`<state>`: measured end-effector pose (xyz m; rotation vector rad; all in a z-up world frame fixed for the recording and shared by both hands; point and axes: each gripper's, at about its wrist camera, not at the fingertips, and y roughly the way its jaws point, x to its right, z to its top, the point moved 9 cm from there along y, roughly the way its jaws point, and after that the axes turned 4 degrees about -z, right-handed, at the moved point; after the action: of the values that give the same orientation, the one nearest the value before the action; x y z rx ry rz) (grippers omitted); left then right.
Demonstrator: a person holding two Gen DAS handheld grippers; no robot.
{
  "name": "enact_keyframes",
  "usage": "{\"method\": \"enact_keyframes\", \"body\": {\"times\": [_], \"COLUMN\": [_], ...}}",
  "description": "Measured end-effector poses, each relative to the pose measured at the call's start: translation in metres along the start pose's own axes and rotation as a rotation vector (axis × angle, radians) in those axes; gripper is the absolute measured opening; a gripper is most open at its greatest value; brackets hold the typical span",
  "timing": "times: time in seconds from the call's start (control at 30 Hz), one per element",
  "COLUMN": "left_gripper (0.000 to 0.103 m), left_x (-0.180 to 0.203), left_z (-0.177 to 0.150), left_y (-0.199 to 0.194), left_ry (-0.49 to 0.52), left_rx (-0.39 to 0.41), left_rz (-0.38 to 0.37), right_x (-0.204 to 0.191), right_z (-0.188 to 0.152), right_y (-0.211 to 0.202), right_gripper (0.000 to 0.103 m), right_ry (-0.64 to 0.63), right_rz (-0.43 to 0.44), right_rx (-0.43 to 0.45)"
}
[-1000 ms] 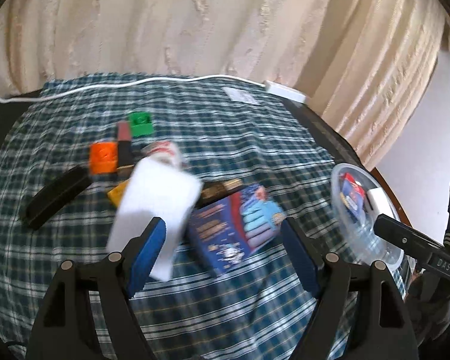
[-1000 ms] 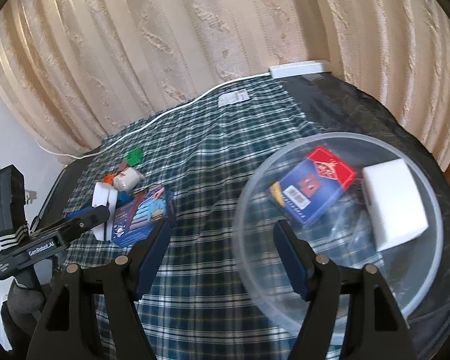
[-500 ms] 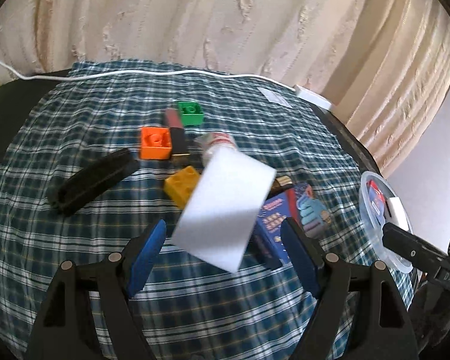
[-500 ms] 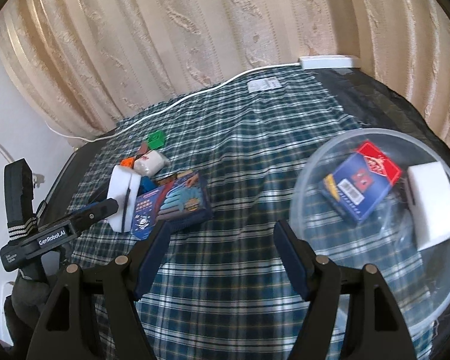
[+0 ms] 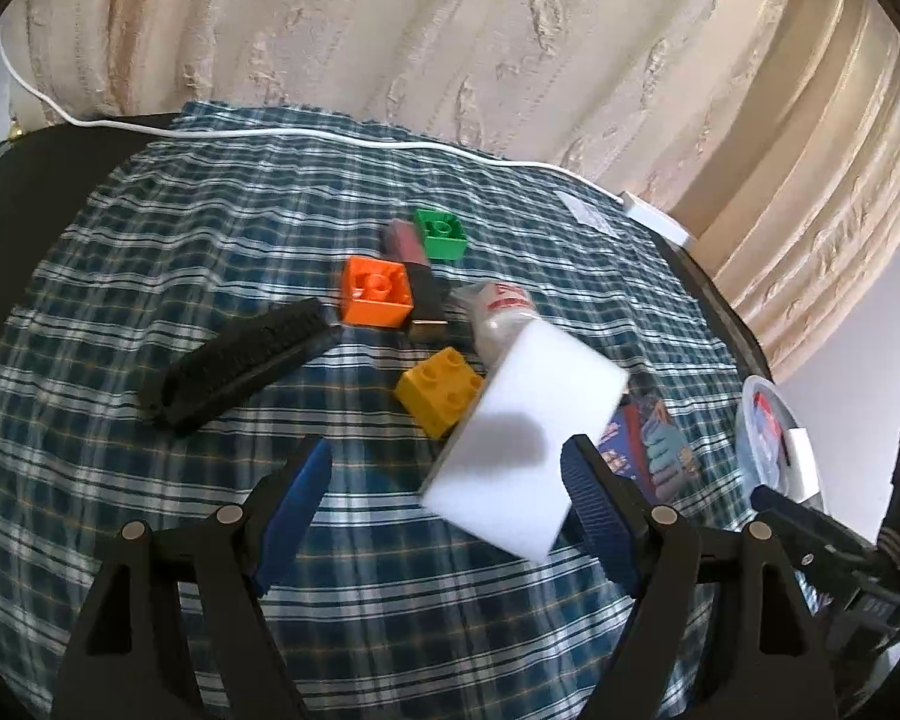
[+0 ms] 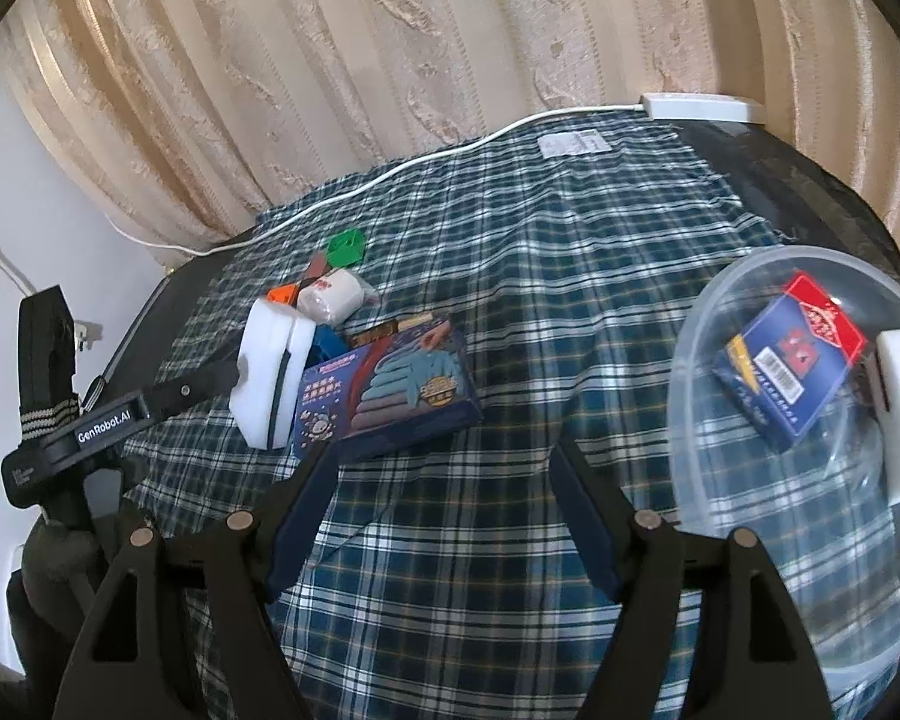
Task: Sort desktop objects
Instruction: 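Grasp the second white sponge with the left gripper while the right moves to the glove box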
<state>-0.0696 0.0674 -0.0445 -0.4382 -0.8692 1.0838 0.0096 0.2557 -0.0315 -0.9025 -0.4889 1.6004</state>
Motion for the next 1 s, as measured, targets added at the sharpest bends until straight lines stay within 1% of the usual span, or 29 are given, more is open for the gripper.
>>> {"method": "enact_keyframes", "body": {"times": [0.13,0.3,0.37,0.47,0.6,0.67,0.7,0.73,0.77,0.87,1.0], "left_gripper": [0.082,0.082,0.085,0.085,0.085,0.085,0.079,0.069,0.065,0.063,0.063], "left_x": [0.019,0.038,0.039,0.035,0.024,0.021,0.019,0.018,0.017,0.015,0.013], "left_z": [-0.002,-0.009,-0.010,-0.010,-0.008,-0.010,-0.011,-0.012,-0.012,-0.012,-0.008], "left_y": [0.010,0.025,0.029,0.031,0.032,0.031,0.030,0.029,0.028,0.022,0.008], "left_ry": [0.035,0.106,0.120,0.115,0.076,0.055,0.048,0.046,0.044,0.029,0.029], "left_rx": [-0.025,-0.056,-0.060,-0.062,-0.062,-0.063,-0.061,-0.061,-0.060,-0.039,0.002], "left_rz": [-0.058,-0.052,-0.038,-0.029,-0.026,-0.037,-0.041,-0.040,-0.039,-0.050,-0.041], "right_x": [-0.004,-0.008,-0.010,-0.015,-0.023,-0.025,-0.026,-0.026,-0.026,-0.027,-0.027], "right_z": [-0.003,-0.005,-0.006,-0.006,-0.006,-0.004,-0.002,0.000,0.002,0.011,0.020], "right_y": [0.006,0.013,0.016,0.021,0.026,0.028,0.029,0.029,0.030,0.034,0.044], "right_gripper": [0.077,0.079,0.079,0.081,0.081,0.081,0.081,0.081,0.081,0.081,0.081], "right_ry": [-0.005,-0.014,-0.018,-0.023,-0.040,-0.048,-0.052,-0.057,-0.058,-0.062,-0.074], "right_rz": [0.011,0.024,0.032,0.048,0.058,0.059,0.057,0.058,0.056,0.049,0.029], "right_rx": [-0.013,-0.029,-0.037,-0.052,-0.063,-0.062,-0.059,-0.056,-0.052,-0.041,-0.036]}}
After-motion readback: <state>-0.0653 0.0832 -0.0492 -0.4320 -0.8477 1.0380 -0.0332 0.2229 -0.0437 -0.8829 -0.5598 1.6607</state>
